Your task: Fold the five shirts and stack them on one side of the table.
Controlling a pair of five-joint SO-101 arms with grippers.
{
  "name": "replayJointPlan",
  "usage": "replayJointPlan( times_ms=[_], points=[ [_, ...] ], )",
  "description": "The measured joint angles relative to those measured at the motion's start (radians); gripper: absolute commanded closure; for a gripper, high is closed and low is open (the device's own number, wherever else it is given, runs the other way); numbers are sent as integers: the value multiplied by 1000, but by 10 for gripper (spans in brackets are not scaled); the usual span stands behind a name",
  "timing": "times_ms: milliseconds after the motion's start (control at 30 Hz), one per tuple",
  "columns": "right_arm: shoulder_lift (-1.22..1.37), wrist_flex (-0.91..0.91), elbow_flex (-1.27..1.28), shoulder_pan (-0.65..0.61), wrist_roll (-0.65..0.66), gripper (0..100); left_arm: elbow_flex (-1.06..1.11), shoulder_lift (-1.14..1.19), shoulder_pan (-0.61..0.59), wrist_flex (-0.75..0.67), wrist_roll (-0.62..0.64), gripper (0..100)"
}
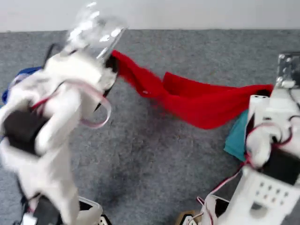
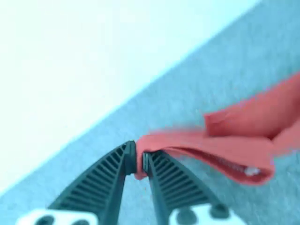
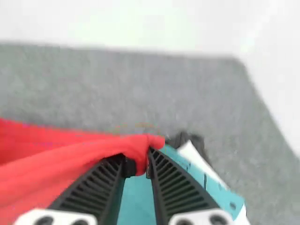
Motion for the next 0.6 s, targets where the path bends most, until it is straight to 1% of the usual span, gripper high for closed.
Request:
replayJointPlan(
  times_ms=[100,267,467,600],
  points=[
    [-43,0,-26,-74,0,988,-2,-100,0,0,0,987],
    [-51,38,-199,-149,0,988,-9,-212,-11,-20,0,987],
    [-77,51,-405,-157,0,988,-12,-302,-127,-97,0,987],
    [-77,55,-442,-157,0,988,-63,-358,-149,-146,0,987]
  ],
)
